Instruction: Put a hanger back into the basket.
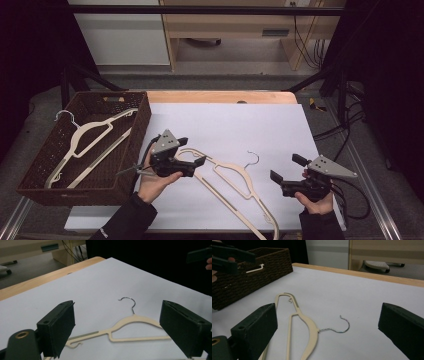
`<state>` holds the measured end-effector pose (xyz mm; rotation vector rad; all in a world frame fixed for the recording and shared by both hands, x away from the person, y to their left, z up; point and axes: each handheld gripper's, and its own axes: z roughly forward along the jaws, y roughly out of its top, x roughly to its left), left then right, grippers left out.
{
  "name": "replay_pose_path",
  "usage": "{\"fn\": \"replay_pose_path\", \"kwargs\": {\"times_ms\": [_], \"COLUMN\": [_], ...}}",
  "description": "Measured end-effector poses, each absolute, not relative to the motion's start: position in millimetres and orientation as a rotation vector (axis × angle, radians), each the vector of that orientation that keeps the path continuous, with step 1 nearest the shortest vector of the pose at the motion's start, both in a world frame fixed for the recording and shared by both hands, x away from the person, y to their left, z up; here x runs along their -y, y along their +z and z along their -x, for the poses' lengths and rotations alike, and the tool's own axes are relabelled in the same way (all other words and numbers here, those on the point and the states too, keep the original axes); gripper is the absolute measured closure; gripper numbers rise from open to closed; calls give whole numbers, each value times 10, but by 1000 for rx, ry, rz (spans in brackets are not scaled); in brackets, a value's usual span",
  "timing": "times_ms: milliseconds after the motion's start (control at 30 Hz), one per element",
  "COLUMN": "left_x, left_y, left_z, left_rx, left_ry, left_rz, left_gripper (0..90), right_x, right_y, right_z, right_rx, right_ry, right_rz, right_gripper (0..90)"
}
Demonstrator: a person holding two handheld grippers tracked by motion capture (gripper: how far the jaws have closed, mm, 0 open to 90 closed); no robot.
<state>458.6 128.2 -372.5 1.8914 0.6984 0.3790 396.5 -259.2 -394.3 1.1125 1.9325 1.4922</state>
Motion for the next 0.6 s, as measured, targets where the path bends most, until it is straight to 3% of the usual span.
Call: {"fn": "replay_pose_path", "kwargs": {"times_ms": [600], "left_x": [-514], "left_y": [-4099], "left_z": [-4856], "left_rx": [-684], "left_ry": [292], "left_rz": [-2002], "left_gripper": [143], "right_x": [2619], "right_y": [-3925], "right_z": [-3941], "right_rx": [-1924], "right_ry": [1517], "right_rz": [-1101], "right_gripper": [29]}}
